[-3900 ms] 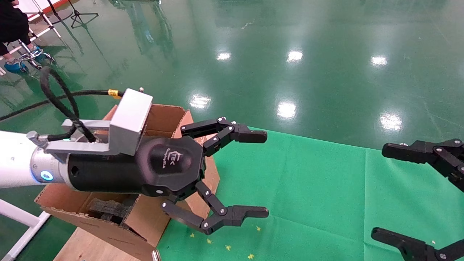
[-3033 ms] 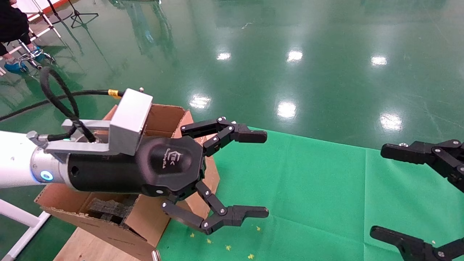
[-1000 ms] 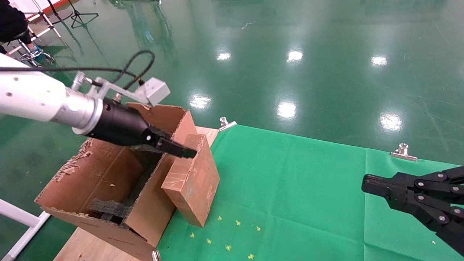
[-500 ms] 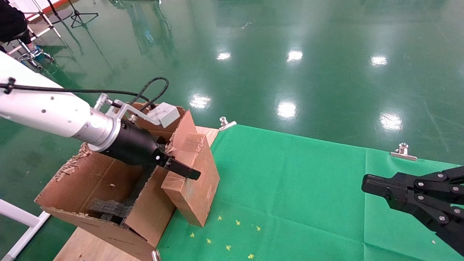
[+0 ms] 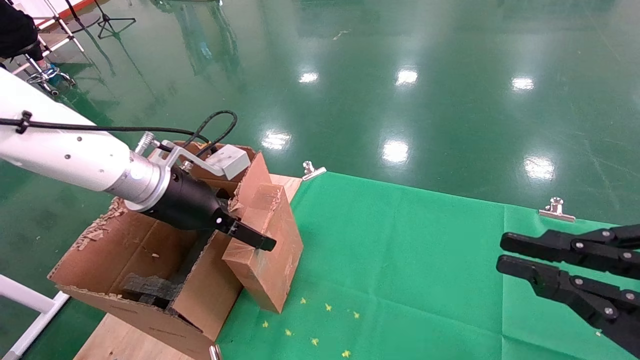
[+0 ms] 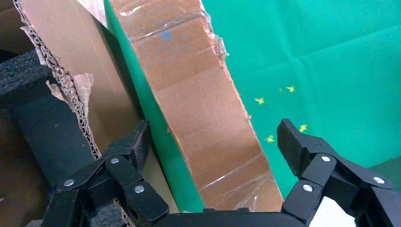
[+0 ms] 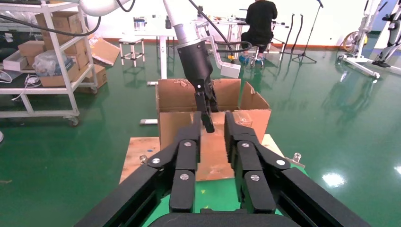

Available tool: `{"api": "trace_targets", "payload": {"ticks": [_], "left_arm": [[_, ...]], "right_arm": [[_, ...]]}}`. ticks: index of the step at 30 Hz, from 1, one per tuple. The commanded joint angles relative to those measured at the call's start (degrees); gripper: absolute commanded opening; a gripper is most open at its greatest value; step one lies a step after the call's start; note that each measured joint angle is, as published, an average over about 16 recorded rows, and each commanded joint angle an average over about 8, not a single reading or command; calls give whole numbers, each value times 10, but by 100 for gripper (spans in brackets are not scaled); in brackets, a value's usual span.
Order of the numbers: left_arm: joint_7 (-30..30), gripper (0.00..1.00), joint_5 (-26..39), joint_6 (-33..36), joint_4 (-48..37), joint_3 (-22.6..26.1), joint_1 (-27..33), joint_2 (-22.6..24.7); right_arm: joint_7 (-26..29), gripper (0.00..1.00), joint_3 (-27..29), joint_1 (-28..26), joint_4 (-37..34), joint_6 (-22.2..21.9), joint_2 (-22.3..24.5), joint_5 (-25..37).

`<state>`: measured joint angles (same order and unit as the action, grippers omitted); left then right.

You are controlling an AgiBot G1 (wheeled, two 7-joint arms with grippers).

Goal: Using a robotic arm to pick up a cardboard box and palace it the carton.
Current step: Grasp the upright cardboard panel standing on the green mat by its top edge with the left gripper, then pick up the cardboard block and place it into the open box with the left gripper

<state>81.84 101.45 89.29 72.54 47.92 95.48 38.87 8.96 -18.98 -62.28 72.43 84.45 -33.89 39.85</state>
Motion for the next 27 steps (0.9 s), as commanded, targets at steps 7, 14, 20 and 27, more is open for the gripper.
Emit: {"api": "trace_targets", "payload": {"ticks": [7,14,20,27], "left_arm": [[0,0,-2,0,-1,-3,-1,-1],[0,0,-3,1,-2,-4,-2,-1],[0,0,-4,1,-2,-4,-2,-1],[0,0,-4,1,-2,-4,-2,-2]], "right_arm": [[0,100,0,0,0,0,0,0],[0,100,0,0,0,0,0,0],[0,100,0,0,0,0,0,0],[0,100,0,0,0,0,0,0]]}}
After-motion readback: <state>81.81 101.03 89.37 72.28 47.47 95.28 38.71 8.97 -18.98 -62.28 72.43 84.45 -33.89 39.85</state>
